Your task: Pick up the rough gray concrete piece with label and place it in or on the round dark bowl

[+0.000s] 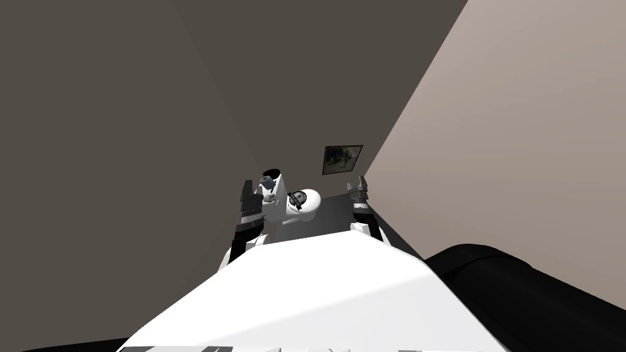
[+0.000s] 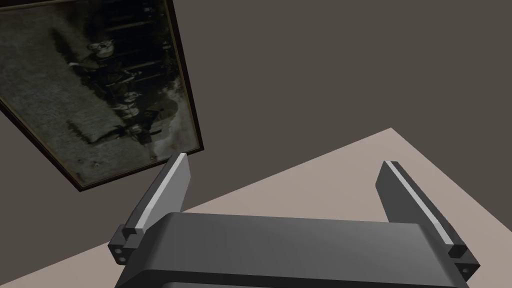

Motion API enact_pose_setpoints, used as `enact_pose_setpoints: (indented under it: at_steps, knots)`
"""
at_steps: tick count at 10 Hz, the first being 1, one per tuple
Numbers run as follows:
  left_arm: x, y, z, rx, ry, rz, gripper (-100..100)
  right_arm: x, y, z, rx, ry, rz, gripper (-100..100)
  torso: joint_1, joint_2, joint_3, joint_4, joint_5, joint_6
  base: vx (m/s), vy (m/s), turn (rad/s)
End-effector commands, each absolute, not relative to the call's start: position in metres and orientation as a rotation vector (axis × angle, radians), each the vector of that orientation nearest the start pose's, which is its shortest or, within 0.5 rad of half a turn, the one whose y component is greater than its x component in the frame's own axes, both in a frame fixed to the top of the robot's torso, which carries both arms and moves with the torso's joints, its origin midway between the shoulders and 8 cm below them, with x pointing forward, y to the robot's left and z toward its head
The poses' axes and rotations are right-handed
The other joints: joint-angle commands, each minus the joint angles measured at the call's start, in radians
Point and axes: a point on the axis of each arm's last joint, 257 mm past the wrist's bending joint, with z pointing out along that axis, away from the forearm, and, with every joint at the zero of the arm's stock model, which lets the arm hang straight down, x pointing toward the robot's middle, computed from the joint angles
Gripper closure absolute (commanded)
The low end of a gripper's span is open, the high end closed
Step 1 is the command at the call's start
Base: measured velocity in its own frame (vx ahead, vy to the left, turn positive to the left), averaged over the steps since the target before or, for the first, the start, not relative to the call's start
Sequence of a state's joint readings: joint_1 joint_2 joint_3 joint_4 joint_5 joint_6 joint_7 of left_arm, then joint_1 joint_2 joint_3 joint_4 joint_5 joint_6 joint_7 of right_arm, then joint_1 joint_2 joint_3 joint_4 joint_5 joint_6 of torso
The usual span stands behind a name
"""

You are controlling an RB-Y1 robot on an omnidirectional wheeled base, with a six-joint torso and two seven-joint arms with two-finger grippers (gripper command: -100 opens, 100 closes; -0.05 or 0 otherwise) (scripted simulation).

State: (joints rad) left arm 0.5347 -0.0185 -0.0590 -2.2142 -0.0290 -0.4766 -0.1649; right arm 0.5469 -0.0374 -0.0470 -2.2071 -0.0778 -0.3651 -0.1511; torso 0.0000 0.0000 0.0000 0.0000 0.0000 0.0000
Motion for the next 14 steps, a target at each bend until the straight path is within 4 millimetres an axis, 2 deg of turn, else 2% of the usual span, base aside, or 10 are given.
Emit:
enact_pose_setpoints:
  at_steps: [1, 7, 14]
  knots:
    - [0.365, 0.265, -0.029, -0.663, 0.790, -1.141, -100, 0.365, -0.316, -0.051, 0.950, 0.700, 1.354, 0, 0.000, 0.000, 0.000, 0.000, 0.000, 0.000, 0.018, -0.043, -0.062]
    - [0.390, 0.282, -0.069, -0.661, 0.941, -1.081, -100, 0.365, -0.316, -0.051, 0.950, 0.699, 1.354, 0, -0.007, -0.004, -0.003, -0.001, -0.002, 0.000, 0.051, -0.091, -0.044]
    - [0.418, 0.324, -0.140, -0.815, 1.065, -1.016, -100, 0.365, -0.316, -0.051, 0.950, 0.700, 1.354, 0, -0.003, -0.004, -0.003, -0.001, -0.001, 0.000, 0.063, -0.066, 0.022]
